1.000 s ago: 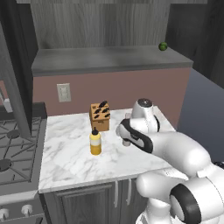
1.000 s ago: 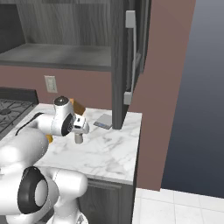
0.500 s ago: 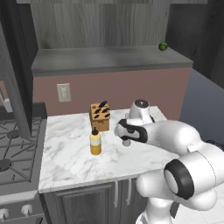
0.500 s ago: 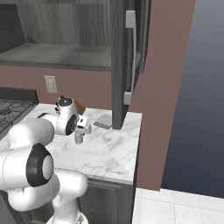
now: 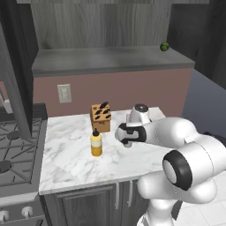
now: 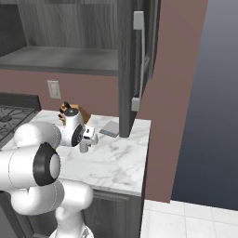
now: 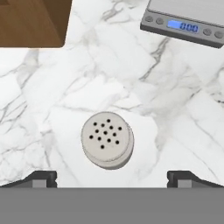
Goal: Pick the shaker and mustard from the counter and place them in the cabinet.
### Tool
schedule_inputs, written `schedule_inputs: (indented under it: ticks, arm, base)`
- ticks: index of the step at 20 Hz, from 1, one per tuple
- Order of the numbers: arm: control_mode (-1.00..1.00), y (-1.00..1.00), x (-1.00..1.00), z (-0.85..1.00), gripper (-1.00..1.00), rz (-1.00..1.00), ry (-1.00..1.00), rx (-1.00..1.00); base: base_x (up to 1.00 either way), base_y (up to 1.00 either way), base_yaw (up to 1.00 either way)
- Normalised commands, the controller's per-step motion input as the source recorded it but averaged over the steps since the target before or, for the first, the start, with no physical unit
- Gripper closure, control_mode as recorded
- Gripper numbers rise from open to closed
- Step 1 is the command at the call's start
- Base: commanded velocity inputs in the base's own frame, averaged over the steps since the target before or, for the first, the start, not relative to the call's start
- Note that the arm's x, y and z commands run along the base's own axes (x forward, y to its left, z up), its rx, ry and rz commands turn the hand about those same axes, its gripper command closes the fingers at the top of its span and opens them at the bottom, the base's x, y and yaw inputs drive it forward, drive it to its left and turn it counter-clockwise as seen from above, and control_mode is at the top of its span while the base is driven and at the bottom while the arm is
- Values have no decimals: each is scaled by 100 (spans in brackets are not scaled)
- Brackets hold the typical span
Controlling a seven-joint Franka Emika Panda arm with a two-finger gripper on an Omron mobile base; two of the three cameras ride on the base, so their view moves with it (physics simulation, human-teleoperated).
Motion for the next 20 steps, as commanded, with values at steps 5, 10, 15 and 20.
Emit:
schedule_inputs:
  ticks: [5,10,15,20]
  arm:
    - [-100,0,15,-13,-100,0,-1,0]
    - [-100,1,17,-10,-100,0,-1,0]
    - [-100,4,14,-9,-100,0,-1,0]
    - [-100,6,13,-11,100,0,-2,0]
  base:
    - [0,0,0]
    - [0,0,0]
    - [0,0,0]
    - [0,0,0]
